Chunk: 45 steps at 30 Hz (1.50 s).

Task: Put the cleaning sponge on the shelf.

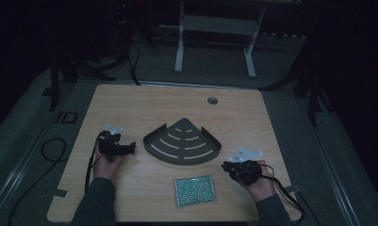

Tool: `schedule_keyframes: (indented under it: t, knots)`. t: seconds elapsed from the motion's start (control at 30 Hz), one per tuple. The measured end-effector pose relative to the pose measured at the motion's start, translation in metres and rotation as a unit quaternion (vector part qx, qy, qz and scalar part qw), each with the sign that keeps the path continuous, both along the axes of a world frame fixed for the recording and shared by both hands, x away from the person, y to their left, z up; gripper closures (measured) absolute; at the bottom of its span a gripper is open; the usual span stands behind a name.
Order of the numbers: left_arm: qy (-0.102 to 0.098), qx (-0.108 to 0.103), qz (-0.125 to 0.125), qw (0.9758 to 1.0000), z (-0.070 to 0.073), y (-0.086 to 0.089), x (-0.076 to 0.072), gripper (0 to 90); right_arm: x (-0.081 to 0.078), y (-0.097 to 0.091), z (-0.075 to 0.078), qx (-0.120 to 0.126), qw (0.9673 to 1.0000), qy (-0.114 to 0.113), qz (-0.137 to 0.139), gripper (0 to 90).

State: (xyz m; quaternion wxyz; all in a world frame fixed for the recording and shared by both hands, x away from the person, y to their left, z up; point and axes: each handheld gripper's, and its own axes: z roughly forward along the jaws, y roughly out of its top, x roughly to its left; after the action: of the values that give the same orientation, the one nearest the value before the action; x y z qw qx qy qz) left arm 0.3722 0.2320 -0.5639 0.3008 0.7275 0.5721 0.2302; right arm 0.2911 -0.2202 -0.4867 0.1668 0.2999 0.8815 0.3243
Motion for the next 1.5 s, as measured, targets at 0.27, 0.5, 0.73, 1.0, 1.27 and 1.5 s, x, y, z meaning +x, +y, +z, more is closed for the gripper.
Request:
schedule_keyframes:
  t: [0.27,0.5,0.73,1.0,1.27,1.5]
  knots:
    - [0.0,0.0,0.0,1.0,0.0,0.0,0.0,9.3,-0.005,0.023,-0.011,-0.007,0.9993,0.02,0.033,89.9]
    - [0.0,0.0,0.0,1.0,0.0,0.0,0.0,9.3,-0.012,0.046,-0.022,-0.023,0.997,0.033,0.066,90.0]
    - [0.0,0.0,0.0,1.0,0.0,0.0,0.0,9.3,-0.017,0.063,-0.033,-0.025,0.9945,0.045,0.092,89.9]
    - [0.0,0.0,0.0,1.0,0.0,0.0,0.0,9.3,-0.017,0.055,-0.039,-0.028,0.9955,0.049,0.076,90.0]
    - [0.0,0.0,0.0,1.0,0.0,0.0,0.0,9.4,-0.013,0.022,-0.038,-0.037,0.9975,0.045,0.04,90.0]
    - [0.0,0.0,0.0,1.0,0.0,0.0,0.0,9.4,-0.009,-0.014,-0.036,-0.049,0.9978,0.042,-0.016,90.0]
